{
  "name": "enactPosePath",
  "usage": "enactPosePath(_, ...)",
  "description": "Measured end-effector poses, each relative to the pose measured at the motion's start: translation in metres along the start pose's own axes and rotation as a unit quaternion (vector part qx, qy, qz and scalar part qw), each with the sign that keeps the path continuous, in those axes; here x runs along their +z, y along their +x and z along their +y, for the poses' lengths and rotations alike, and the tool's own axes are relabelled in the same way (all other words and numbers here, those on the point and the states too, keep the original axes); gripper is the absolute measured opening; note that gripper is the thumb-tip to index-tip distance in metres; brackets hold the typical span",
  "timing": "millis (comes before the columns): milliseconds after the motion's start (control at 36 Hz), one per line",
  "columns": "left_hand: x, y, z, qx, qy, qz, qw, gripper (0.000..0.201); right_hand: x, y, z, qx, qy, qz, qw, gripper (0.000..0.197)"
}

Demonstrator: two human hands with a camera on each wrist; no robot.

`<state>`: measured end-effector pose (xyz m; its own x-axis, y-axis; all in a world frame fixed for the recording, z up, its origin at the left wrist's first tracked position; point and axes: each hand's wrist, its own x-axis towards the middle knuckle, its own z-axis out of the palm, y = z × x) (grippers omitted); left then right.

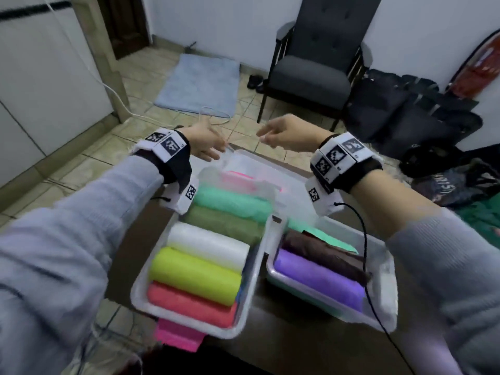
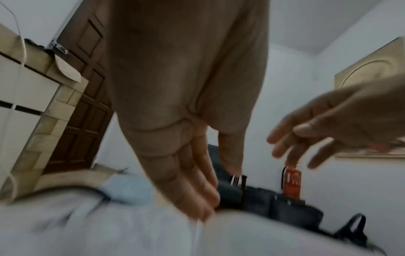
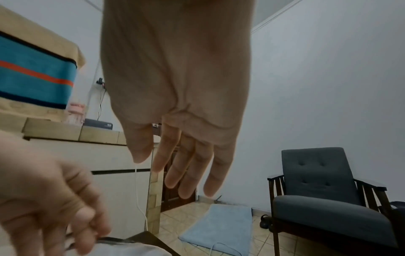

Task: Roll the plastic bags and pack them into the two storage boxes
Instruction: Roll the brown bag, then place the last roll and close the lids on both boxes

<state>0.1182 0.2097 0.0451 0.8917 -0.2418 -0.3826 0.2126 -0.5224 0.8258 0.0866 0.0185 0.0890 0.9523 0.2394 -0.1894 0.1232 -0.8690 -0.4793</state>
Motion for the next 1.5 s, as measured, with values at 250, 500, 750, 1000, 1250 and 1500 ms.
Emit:
enactPosePath(250, -0.024, 0.072, -0.027, -0.037, 0.025, -0.075, 0.996, 0.029, 0.018, 0.107, 0.018, 0.011, -0.059, -0.002, 0.998, 0.028)
enactPosePath(500, -0.007, 0.115, -0.051, -0.049, 0.037, -0.138, 0.988, 0.021, 0.057, 0.167, 0.042, 0.046, -0.100, -0.036, 0.993, 0.036)
enactPosePath(750, 0.018, 0.134, -0.074, -0.043, 0.077, -0.031, 0.996, 0.021, 0.105, 0.195, 0.053, 0.043, -0.028, -0.122, 0.991, 0.051)
enactPosePath(1000, 0.020, 0.135, -0.084, -0.028, 0.100, -0.046, 0.994, 0.019, 0.125, 0.207, 0.062, 0.028, -0.008, -0.091, 0.995, 0.026)
enactPosePath(1250, 0.020, 0.130, -0.077, -0.033, 0.112, -0.096, 0.989, 0.014, 0.100, 0.213, 0.043, -0.047, 0.022, 0.021, 0.998, 0.033)
enactPosePath(1500, 0.022, 0.123, -0.081, -0.030, 0.175, -0.077, 0.981, 0.009, 0.056, 0.195, 0.055, -0.016, 0.282, 0.229, 0.931, 0.013)
